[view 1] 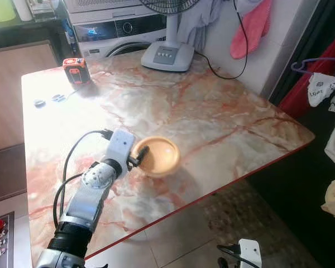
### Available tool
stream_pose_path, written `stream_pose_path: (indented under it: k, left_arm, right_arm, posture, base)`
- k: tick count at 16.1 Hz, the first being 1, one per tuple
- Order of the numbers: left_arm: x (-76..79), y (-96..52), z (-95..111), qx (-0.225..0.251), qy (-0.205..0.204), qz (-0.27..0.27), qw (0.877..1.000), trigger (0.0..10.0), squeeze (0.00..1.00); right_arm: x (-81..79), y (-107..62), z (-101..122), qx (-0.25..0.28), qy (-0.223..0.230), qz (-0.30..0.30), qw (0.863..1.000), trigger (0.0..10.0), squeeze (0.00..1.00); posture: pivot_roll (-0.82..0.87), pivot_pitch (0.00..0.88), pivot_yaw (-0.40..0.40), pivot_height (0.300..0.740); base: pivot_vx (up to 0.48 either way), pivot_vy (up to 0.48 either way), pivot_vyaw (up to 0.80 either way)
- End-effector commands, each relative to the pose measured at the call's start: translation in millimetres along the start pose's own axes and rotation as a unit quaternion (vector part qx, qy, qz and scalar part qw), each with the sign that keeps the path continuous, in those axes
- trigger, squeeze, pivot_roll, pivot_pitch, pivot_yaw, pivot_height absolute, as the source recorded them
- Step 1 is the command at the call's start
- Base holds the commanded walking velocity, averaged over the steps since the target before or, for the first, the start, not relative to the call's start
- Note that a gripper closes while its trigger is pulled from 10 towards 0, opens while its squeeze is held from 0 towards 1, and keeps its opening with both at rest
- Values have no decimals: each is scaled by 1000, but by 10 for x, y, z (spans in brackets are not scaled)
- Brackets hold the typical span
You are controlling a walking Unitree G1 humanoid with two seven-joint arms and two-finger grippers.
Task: Restocking fridge
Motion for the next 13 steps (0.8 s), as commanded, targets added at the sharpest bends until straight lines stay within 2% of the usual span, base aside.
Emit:
stream_pose_path:
  k: [1, 7, 13]
  left_arm:
    - [97, -14, -95, -26, 1, -23, 999, 10000, 0]
    - [109, -106, 6, -26, 13, -41, 999, 10000, 0]
    - [216, -159, 29, -41, 24, -88, 995, 10000, 0]
  right_arm:
    - [4, -2, -17, -6, -2, 0, 1000, 10000, 0]
    - [-2, -1, -18, -6, -1, 0, 1000, 10000, 0]
    - [-11, 2, -10, -5, 0, 1, 1000, 10000, 0]
  posture:
    - [-108, 35, -34, 740]
    - [-104, 33, -30, 740]
    - [-103, 29, -28, 740]
  base:
    - [0, 0, 0]
    - [0, 0, 0]
    - [0, 0, 0]
Point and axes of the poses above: a point about 5 cm out from each wrist's last joint towards the gripper, its own y axis pointing out of the wrist towards the gripper, its own z axis along the axis of the wrist's last joint, x = y × z, the point moved 1 cm from there along y, pointing out of the wrist towards the gripper, and after that the axes turned 1 degree about -y, right-handed, at the moved point
